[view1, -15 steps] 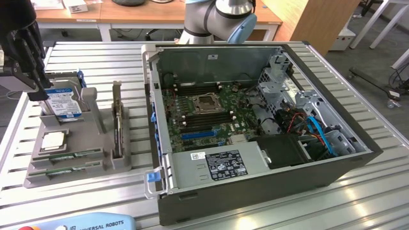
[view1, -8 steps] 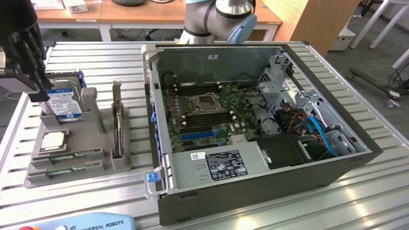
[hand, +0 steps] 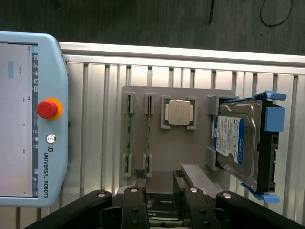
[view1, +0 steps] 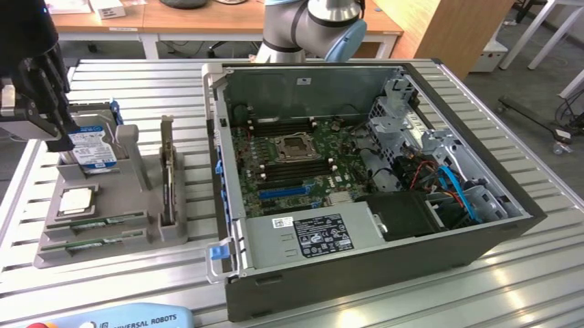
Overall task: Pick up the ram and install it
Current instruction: 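Pick up the ram and move it above insertion slot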
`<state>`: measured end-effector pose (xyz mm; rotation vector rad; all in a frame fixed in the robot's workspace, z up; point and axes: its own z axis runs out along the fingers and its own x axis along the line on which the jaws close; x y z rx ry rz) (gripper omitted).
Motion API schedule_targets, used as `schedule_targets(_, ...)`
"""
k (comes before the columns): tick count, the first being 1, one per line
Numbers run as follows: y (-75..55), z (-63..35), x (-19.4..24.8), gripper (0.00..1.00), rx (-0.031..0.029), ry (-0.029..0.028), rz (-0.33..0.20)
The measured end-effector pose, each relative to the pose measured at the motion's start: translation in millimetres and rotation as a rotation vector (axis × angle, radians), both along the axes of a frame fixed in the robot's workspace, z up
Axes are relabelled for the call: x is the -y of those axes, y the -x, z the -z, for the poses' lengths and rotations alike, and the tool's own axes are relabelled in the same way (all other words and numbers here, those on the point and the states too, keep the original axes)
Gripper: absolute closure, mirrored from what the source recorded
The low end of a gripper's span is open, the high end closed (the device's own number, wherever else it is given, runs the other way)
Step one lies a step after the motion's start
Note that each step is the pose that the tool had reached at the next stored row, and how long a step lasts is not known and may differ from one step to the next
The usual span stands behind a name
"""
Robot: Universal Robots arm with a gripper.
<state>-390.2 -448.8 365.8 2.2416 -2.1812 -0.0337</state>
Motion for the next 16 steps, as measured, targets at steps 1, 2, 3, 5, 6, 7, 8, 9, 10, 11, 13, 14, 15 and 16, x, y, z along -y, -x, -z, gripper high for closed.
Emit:
schedule_targets(1,0.0,1.6,0.0,0.65,0.0001,-0.0001,0.0)
schedule_targets(2,0.0,3.1,0.0,0.65,0.0001,-0.0001,0.0)
schedule_targets(3,0.0,4.5,0.0,0.65,0.0001,0.0,0.0)
schedule_targets(5,0.0,7.2,0.0,0.65,0.0,0.0,0.0)
schedule_targets(6,0.0,8.4,0.0,0.65,0.0,0.0,0.0)
schedule_targets(7,0.0,9.7,0.0,0.65,0.0,0.0,0.0)
schedule_targets(8,0.0,10.9,0.0,0.65,0.0,0.0,0.0)
schedule_targets(9,0.0,12.0,0.0,0.65,0.0,-0.0001,0.0)
schedule_targets(10,0.0,13.1,0.0,0.65,0.0,0.0,0.0)
schedule_targets(11,0.0,14.1,0.0,0.65,0.0,0.0,0.0)
schedule_targets(13,0.0,16.2,0.0,0.65,-0.0001,0.0,0.0)
schedule_targets(14,0.0,17.6,0.0,0.65,0.0,0.0,0.0)
schedule_targets(15,0.0,19.1,0.0,0.65,0.0,-0.0001,0.0)
schedule_targets(16,0.0,20.6,0.0,0.65,0.0,-0.0001,0.0)
